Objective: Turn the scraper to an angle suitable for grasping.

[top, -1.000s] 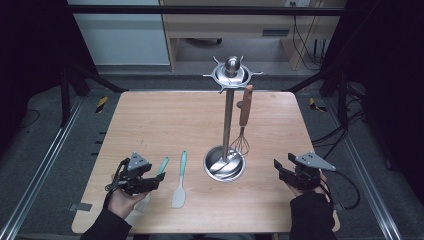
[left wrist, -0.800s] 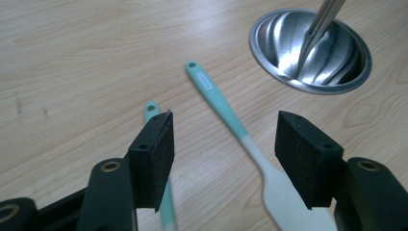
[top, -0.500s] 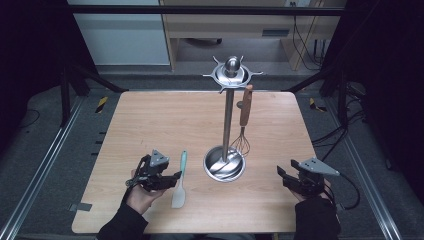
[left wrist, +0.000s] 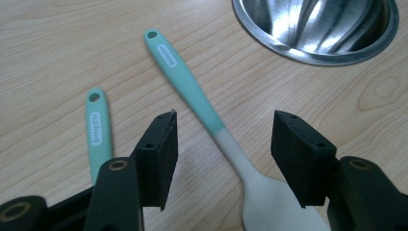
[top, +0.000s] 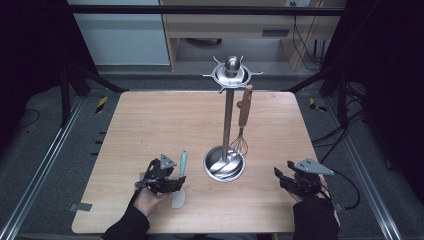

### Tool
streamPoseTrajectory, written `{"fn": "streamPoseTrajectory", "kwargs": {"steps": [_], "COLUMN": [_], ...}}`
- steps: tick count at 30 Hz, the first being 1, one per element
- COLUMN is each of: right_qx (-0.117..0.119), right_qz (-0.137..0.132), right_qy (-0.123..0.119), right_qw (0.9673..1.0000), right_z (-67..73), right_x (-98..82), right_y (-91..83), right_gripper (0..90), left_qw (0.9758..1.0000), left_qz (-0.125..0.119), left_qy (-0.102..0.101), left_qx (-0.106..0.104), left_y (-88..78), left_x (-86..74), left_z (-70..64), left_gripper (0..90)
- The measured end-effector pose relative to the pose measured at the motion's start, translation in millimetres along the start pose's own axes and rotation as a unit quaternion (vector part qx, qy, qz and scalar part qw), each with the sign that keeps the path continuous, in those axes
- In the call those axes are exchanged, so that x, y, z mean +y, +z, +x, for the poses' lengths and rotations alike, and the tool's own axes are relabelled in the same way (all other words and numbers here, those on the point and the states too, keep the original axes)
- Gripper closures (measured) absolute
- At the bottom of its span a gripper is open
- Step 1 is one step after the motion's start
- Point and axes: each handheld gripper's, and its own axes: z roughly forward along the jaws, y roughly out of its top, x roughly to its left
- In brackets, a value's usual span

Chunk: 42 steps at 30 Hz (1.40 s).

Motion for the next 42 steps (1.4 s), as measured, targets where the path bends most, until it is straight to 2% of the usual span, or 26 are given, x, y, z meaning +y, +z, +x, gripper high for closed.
{"fn": "streamPoseTrajectory", "kwargs": {"steps": [3, 12, 15, 20, 25, 29, 32, 38, 42], "right_qx": [0.001, 0.002, 0.001, 0.002, 0.002, 0.001, 0.001, 0.002, 0.002], "right_qz": [0.008, 0.011, 0.015, 0.014, 0.016, 0.017, 0.017, 0.017, 0.016], "right_qy": [-0.004, -0.008, -0.011, -0.012, -0.013, -0.013, -0.013, -0.013, -0.013], "right_qw": [1.0, 0.9999, 0.9998, 0.9998, 0.9998, 0.9998, 0.9998, 0.9998, 0.9998], "right_z": [1.1, 2.1, 2.5, 2.6, 2.7, 2.7, 2.6, 2.1, 2.1], "right_x": [-0.3, -0.3, -0.5, -0.6, -0.6, -0.6, -0.7, -0.6, -0.6], "right_y": [3.0, 4.7, 4.7, 3.9, 4.3, 4.3, 4.5, 3.8, 3.4], "right_gripper": [44.3, 44.9, 45.5, 46.0, 46.1, 46.1, 46.1, 46.1, 46.1], "left_qw": [1.0, 0.9997, 0.9994, 0.9989, 0.9985, 0.9983, 0.9981, 0.9972, 0.9973], "left_qz": [0.006, 0.023, 0.034, 0.046, 0.049, 0.053, 0.054, 0.058, 0.066], "left_qy": [0.004, -0.005, -0.004, -0.004, -0.016, -0.022, -0.028, -0.046, -0.031], "left_qx": [0.003, 0.007, 0.004, 0.01, 0.014, 0.012, 0.009, -0.013, -0.003], "left_y": [3.6, 10.5, 13.4, 17.0, 17.9, 17.7, 17.4, 14.2, 9.9], "left_x": [0.1, -2.6, -4.2, -6.3, -6.0, -4.9, -4.5, -5.5, -7.5], "left_z": [-2.7, -3.7, -5.6, -8.6, -9.7, -11.1, -8.8, 0.1, 4.5], "left_gripper": [44.3, 51.2, 55.1, 60.8, 62.7, 71.6, 73.8, 76.6, 78.6]}}
